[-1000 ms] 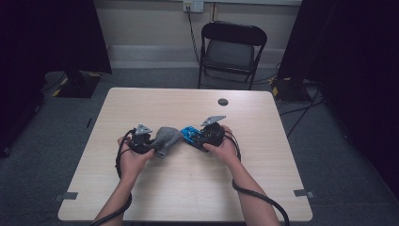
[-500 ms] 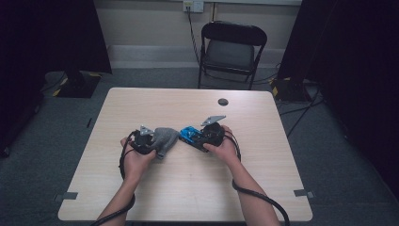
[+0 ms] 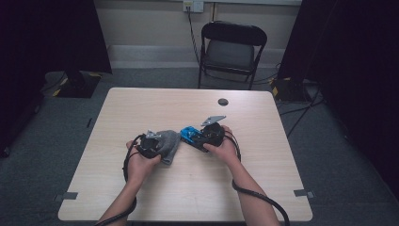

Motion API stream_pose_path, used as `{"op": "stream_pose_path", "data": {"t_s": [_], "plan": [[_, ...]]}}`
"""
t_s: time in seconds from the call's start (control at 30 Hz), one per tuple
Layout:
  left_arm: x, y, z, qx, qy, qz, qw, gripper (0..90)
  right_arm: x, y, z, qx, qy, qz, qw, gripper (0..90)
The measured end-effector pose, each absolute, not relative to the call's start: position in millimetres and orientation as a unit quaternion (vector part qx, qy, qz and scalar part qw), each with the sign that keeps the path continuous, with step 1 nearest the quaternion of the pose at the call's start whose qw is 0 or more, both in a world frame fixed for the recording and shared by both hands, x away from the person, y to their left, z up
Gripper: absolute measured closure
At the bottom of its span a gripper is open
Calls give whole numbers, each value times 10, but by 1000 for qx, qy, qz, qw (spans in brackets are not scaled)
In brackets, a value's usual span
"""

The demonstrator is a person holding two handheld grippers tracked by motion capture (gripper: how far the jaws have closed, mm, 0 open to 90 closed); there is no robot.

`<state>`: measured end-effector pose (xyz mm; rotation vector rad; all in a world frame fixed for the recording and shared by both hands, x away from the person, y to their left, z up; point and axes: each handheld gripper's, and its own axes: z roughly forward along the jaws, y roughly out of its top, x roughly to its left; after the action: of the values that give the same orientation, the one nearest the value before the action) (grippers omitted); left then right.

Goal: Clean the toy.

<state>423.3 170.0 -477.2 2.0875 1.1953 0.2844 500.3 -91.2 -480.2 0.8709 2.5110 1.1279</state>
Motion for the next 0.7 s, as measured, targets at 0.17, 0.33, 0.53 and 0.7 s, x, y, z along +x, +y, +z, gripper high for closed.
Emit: {"op": "stream_pose_path", "data": {"t_s": [0.17, 0.33, 0.53, 0.7], "plan": [[4193, 1626, -4770, 811, 453, 100, 356, 733, 5001, -909, -4800, 299, 863, 386, 128, 416], [4159, 1542, -4762, 816, 444, 92, 358, 732, 5005, -908, -4797, 299, 864, 385, 126, 416], [4120, 1423, -4761, 823, 430, 76, 364, 733, 5001, -910, -4800, 299, 863, 386, 128, 416], [4097, 1368, -4756, 828, 421, 67, 365, 733, 5003, -908, -4799, 299, 864, 386, 127, 416]]}}
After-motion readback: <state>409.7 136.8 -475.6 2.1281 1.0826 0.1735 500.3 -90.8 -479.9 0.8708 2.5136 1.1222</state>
